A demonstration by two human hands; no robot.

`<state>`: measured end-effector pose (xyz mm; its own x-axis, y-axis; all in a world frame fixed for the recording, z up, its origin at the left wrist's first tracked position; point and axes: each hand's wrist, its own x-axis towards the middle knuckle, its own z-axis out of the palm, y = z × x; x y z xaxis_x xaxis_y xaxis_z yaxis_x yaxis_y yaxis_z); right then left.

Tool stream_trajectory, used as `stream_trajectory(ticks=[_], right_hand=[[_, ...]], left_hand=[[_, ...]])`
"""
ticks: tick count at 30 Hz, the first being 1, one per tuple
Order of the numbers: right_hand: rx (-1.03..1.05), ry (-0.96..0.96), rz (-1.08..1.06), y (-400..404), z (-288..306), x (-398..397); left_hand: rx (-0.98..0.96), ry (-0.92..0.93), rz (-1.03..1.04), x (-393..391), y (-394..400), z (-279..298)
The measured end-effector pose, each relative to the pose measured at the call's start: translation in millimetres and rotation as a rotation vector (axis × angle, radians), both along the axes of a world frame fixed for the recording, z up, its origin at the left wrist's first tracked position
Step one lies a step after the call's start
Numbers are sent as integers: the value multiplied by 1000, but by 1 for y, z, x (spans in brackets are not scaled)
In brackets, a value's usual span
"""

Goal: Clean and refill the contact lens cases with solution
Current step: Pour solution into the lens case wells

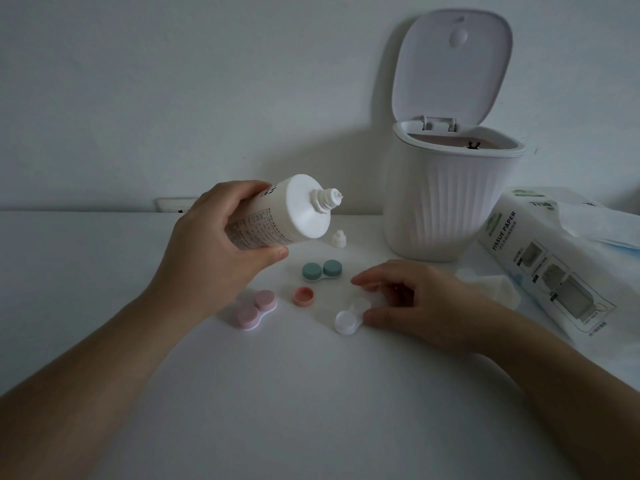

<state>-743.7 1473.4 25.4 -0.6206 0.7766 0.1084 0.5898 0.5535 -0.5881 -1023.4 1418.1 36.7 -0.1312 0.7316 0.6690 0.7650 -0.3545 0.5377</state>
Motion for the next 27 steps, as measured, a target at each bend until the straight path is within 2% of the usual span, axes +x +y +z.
stream_trajectory(ticks=[5, 21, 27], right_hand=[[-21, 36, -62, 1, 0, -1], [25, -4, 81, -7, -1, -9], [148, -88, 79, -13, -4, -17]], left_hand=[[-7, 1, 1, 0, 0, 1], [-27, 20, 2, 0, 0, 2], [-29, 30, -1, -1, 2, 1]])
